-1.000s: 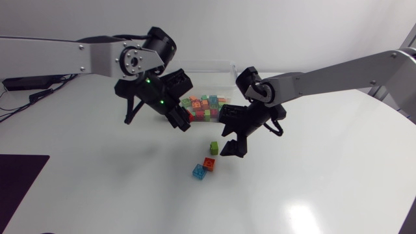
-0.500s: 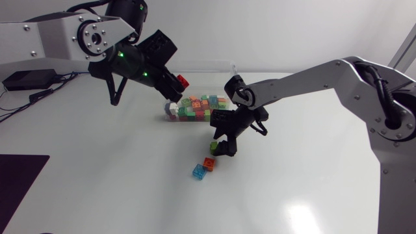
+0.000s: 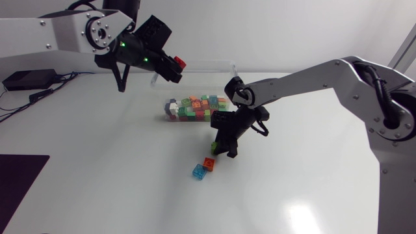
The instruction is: Place the duplo bricks in the container
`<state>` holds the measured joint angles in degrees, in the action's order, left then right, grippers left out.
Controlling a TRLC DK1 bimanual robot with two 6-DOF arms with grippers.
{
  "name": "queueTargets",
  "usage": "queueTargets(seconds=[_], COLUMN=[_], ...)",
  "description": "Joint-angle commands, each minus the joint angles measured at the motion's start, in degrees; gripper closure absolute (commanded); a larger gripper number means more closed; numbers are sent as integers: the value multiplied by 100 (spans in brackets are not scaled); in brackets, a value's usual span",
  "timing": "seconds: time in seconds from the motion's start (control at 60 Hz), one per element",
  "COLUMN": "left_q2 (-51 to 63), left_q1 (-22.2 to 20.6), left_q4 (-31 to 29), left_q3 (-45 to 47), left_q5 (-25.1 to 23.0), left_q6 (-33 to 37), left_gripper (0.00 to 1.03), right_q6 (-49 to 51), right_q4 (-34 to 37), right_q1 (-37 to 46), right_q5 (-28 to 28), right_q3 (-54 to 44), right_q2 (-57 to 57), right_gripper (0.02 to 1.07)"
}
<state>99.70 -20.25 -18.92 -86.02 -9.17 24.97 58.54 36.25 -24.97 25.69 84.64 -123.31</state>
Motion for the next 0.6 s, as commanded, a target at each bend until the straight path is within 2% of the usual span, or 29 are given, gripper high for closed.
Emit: queueTargets(seconds=[0.0, 0.267, 0.583], left_q2=[331, 937, 1623], left_q1=[21, 65, 197], left_q4=[134, 134, -508], left_q3=[-275, -1031, -2341], left_q5=[-67, -41, -15], left_q6=[-221, -432, -599], left_gripper=[65, 64, 62], right_q6=[61, -36, -449], right_q4=[146, 611, 937], right_q1=[36, 27, -60], right_q5=[32, 32, 32], right_q3=[-325, -914, -976], right_q2=[562, 2091, 3278], right_gripper=[80, 80, 80])
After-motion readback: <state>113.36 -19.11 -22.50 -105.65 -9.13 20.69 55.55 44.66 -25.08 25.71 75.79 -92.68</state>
